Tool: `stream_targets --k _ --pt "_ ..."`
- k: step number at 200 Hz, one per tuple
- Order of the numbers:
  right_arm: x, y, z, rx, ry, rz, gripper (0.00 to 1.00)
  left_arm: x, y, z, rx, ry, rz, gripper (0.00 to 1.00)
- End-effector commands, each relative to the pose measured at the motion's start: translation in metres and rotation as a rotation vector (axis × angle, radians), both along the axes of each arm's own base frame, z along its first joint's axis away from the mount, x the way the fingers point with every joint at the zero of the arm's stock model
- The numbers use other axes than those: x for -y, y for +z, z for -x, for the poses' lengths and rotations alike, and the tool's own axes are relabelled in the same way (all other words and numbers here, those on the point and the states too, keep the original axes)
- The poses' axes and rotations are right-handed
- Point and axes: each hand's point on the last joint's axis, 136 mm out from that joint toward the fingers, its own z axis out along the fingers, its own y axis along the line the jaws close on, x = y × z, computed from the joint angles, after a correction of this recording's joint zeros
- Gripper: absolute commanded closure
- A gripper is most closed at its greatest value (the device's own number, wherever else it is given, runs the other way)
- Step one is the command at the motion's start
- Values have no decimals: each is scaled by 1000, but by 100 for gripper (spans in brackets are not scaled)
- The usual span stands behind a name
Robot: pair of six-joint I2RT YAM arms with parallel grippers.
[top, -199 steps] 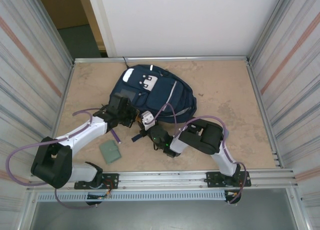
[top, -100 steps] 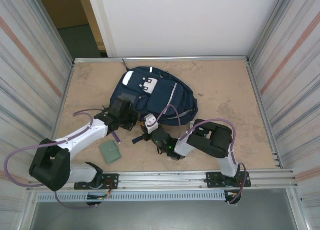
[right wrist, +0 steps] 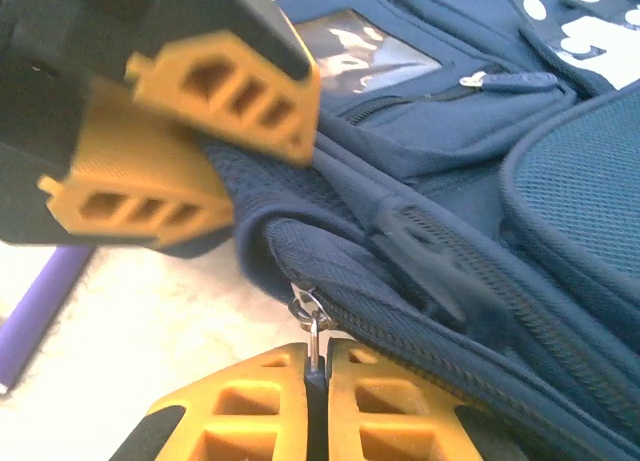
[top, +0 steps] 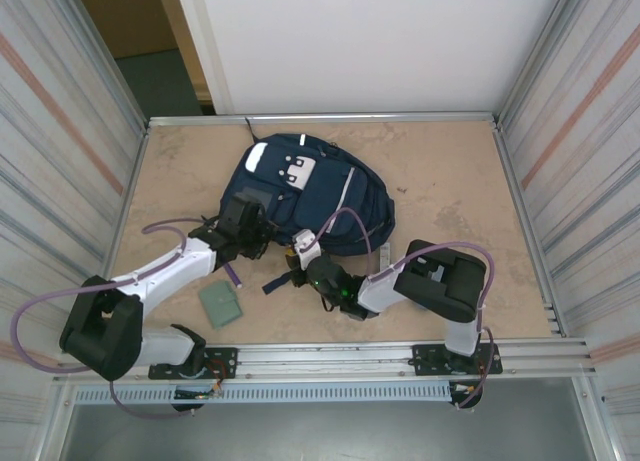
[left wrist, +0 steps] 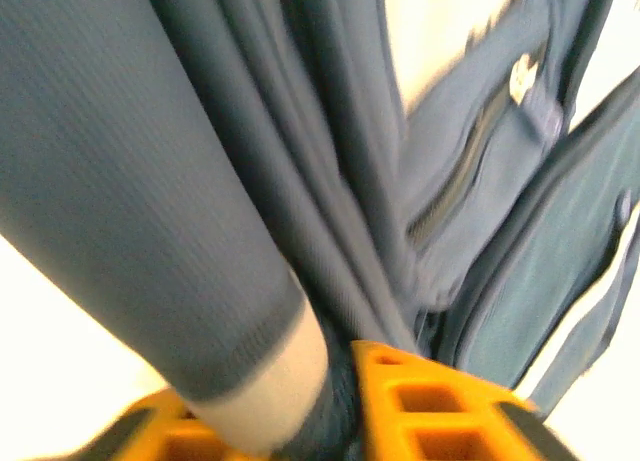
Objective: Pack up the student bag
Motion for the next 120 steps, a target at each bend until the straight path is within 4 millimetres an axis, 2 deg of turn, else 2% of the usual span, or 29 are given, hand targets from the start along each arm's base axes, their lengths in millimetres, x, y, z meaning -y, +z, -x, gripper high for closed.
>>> stream_targets --k 1,12,26,28,41,53,70,92,120 --pt "-1 7 1 -89 -24 0 100 -33 -6 -13 61 132 -122 63" --pt "-1 7 -2 -210 -57 -32 100 -33 -13 -12 56 127 -128 59" --pt "-5 12 -5 -361 -60 -33 100 -32 -24 -8 37 124 -118 59" --pt "-1 7 -4 -386 -64 -12 100 -32 -25 -8 36 123 -116 59" --pt "-2 15 -5 -483 -52 -5 100 -32 -34 -3 23 131 -104 60" --pt "4 19 -6 -551 -55 2 100 -33 -40 -1 21 133 -104 66" --pt "15 19 -8 -607 -69 0 100 -40 -44 -3 20 150 -125 82" --pt "41 14 -8 -710 -122 -42 100 -55 -38 -8 25 165 -165 100" --pt "64 14 -2 -786 -115 -60 100 -71 -26 -21 65 154 -220 100"
